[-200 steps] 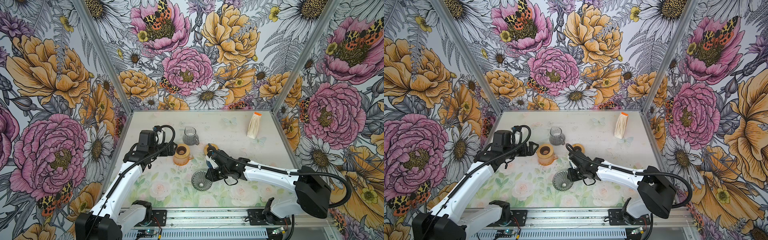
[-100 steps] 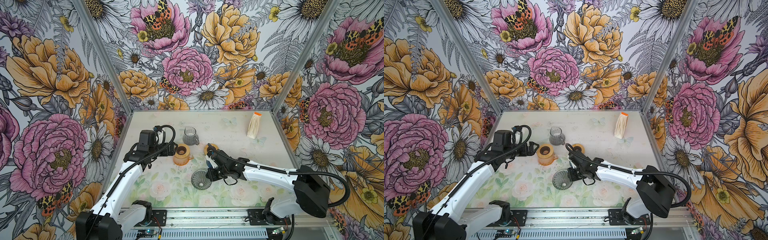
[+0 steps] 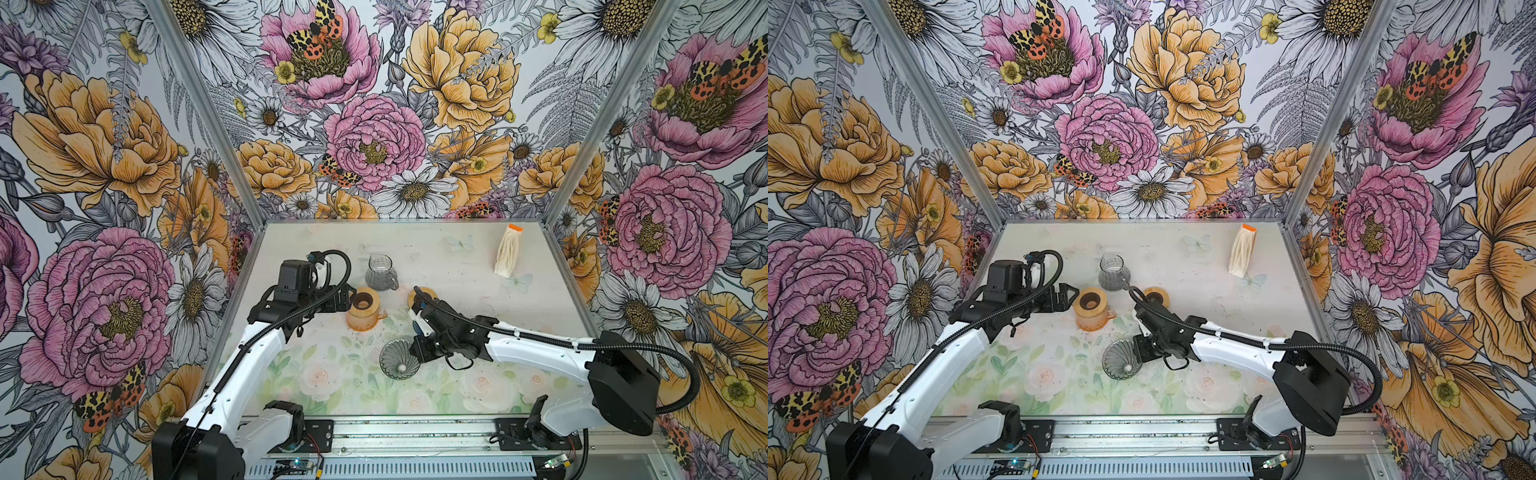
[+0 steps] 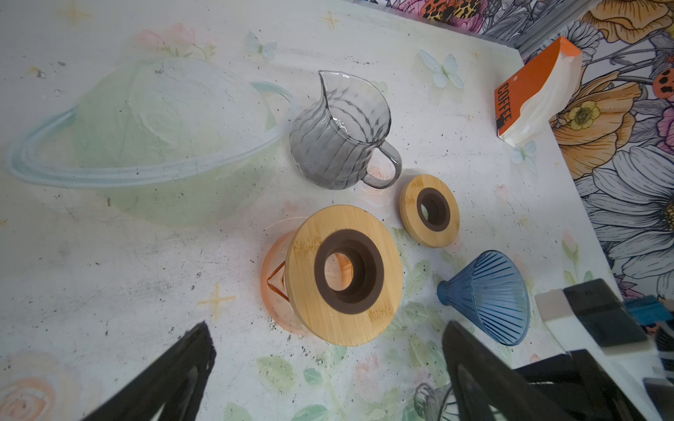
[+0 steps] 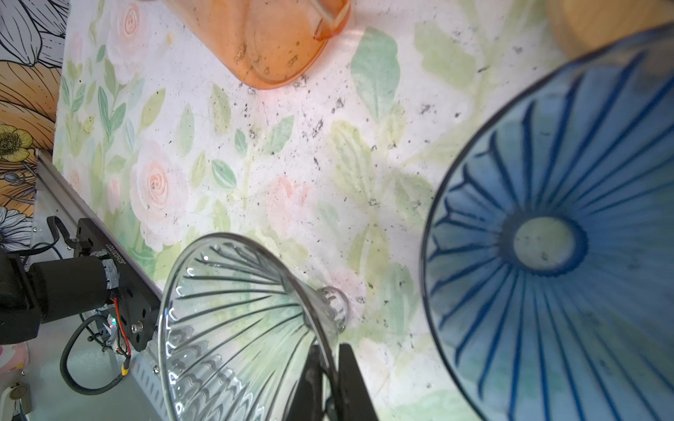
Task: Place the coffee filter in the dripper
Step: 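Close the right gripper on the rim of the clear dripper, then lift the clear dripper with the right gripper over the bamboo stand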
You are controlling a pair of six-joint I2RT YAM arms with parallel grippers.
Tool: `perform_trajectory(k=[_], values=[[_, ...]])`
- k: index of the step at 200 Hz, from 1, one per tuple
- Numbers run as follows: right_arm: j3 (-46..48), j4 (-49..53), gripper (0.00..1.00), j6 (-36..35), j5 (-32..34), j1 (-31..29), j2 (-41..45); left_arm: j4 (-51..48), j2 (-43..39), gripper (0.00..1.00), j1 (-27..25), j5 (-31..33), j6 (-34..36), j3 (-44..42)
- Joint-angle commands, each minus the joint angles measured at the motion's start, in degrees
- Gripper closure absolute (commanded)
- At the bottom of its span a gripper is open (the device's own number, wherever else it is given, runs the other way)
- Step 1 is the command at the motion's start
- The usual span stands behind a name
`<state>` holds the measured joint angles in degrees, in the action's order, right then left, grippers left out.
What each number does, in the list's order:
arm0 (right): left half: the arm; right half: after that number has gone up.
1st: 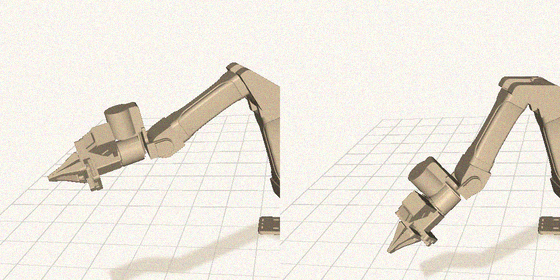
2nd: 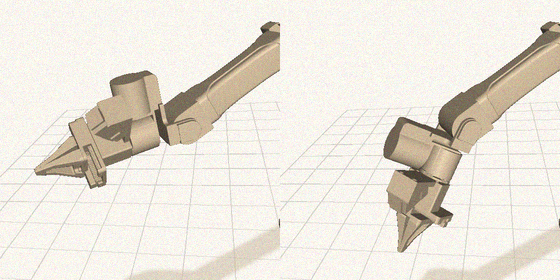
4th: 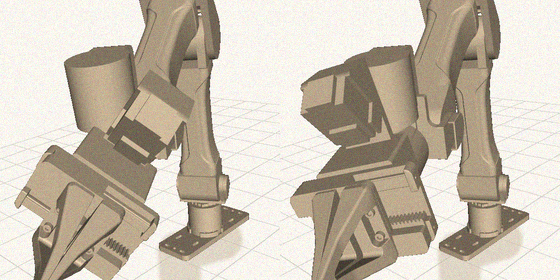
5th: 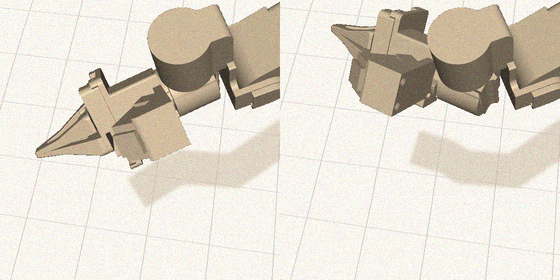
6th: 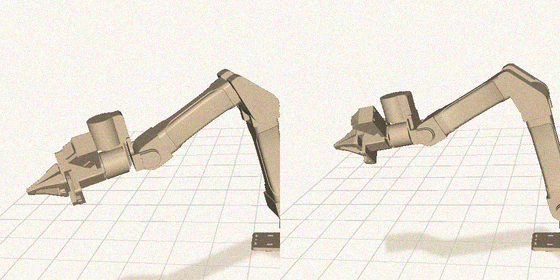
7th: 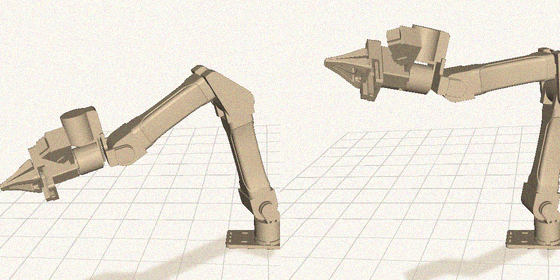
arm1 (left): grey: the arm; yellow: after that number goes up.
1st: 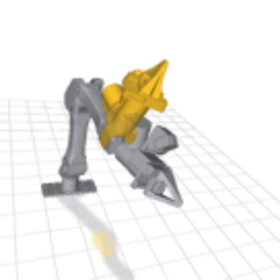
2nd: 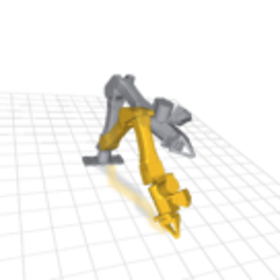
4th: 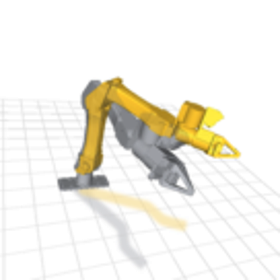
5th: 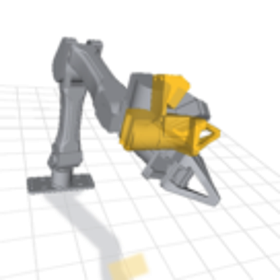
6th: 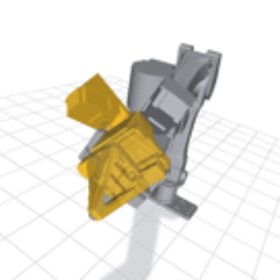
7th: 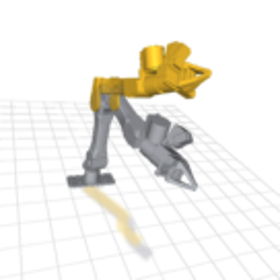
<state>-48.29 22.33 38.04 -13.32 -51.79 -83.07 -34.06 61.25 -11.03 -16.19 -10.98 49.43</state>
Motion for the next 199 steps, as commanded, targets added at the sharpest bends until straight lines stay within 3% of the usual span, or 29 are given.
perform_trajectory(k=[1,107,146,199], values=[[-2.7,0.1,0.96,-2.0,-0.8,-0.3,0.3,1.2,-0.2,0.01,-0.1,-1.4,-1.1,0.8],[-12.1,0.1,1.00,-7.1,-7.8,3.9,-0.3,1.1,1.3,0.01,0.0,0.3,-0.8,5.1],[-18.6,0.2,1.00,-9.0,-12.6,6.1,-2.9,1.1,2.2,0.01,1.0,0.1,-0.6,6.9],[-27.8,0.2,1.00,-9.9,-12.7,9.1,-8.9,1.1,3.3,0.01,3.1,0.7,-0.3,9.0]])
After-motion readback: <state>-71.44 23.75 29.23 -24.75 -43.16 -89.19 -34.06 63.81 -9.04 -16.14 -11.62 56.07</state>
